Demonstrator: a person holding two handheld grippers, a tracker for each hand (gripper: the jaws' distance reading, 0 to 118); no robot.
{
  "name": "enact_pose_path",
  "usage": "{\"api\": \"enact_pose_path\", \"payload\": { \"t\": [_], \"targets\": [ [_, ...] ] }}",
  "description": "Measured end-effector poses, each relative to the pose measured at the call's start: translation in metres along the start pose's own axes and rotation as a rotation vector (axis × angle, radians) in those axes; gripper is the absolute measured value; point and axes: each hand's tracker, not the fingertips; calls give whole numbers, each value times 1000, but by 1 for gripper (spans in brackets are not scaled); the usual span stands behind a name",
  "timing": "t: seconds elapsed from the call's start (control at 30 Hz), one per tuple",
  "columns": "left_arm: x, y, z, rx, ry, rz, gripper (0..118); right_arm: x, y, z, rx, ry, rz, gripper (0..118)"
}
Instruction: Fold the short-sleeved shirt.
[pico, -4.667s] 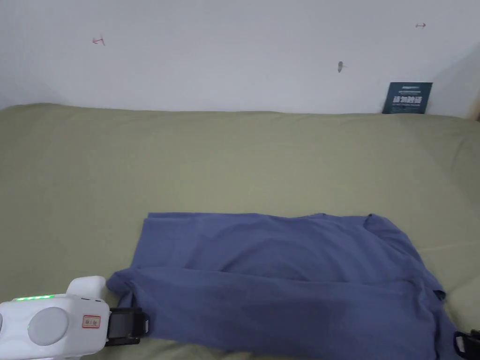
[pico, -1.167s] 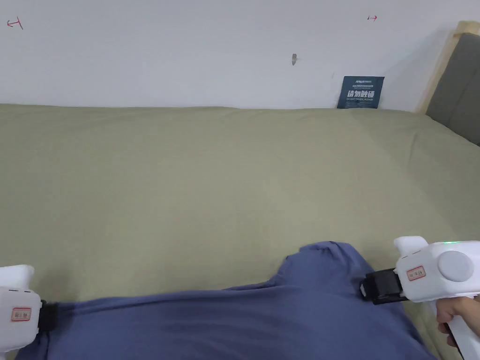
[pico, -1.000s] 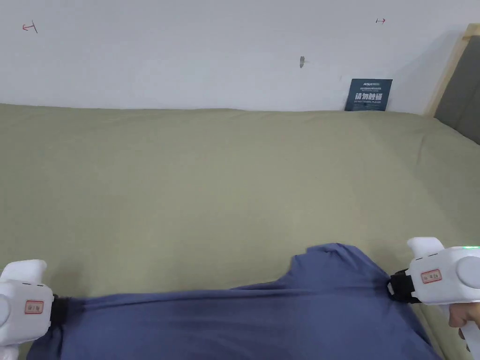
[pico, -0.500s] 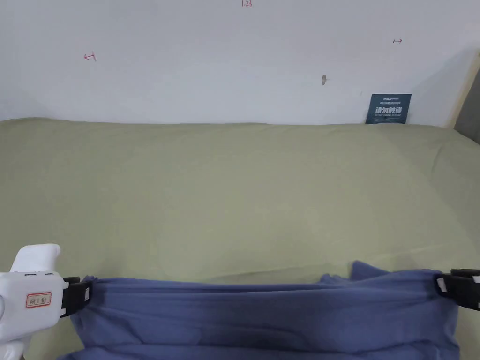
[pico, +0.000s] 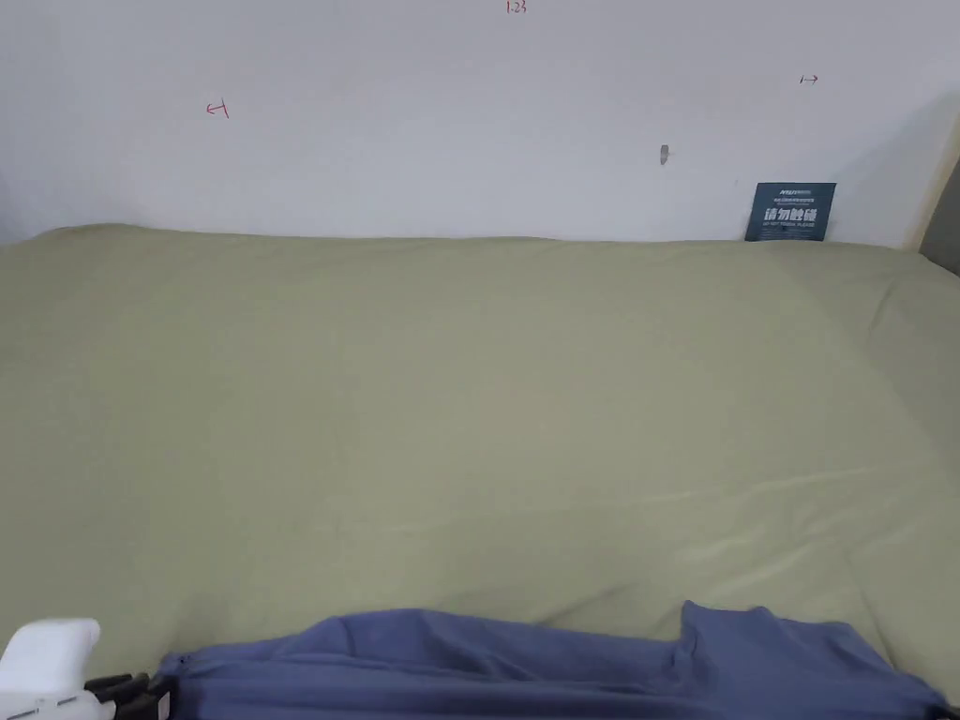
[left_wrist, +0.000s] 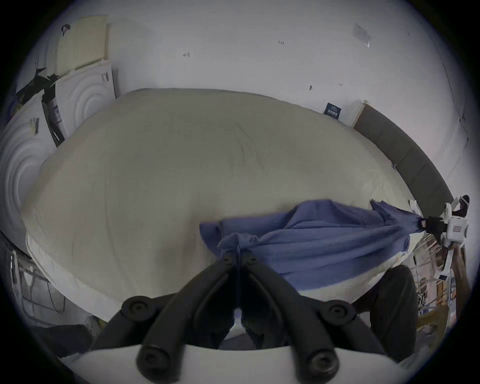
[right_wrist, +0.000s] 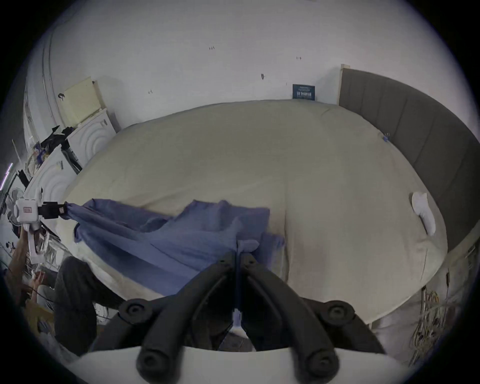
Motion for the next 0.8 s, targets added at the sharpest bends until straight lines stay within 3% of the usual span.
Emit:
{"api": "enact_pose_path", "payload": {
  "t": [0.2,0.23,0.27,0.3,0.33,0.37,0.5,0.53,0.57,0.6,0.63,0.67,0.8],
  "targets": [
    [-8,-18,-25,-65,4,-17,3,10,-23,-28,-92,-14,13,6],
    [-9,-20,-29,-79,6,-12,18,10,-24,-32,-98,-31,10,7],
    [-8,-21,-31,-100,13,-11,46,11,-24,-35,-105,-36,4,11],
    [-9,-23,-34,-107,21,-16,81,11,-23,-36,-113,-61,1,29],
    [-9,-23,-34,-104,25,-15,112,11,-20,-36,-117,-68,-7,78],
    [-8,-22,-27,-90,34,-7,113,10,-17,-33,-113,-63,-11,98],
    [18,-2,13,100,57,46,110,-10,10,-5,49,-91,-35,98],
    [30,4,24,157,74,46,99,-20,18,2,99,-80,-21,96],
    [44,12,36,218,63,17,78,-37,25,13,182,-105,-3,95],
    [60,19,46,283,78,3,48,-54,31,22,271,-121,23,76],
    [76,24,55,339,83,-14,9,-71,37,31,360,-143,59,15],
    [92,29,60,386,71,-32,0,-90,42,37,447,-185,85,1],
    [155,25,84,622,153,-75,0,-152,46,54,615,-146,78,1]
  ]
}}
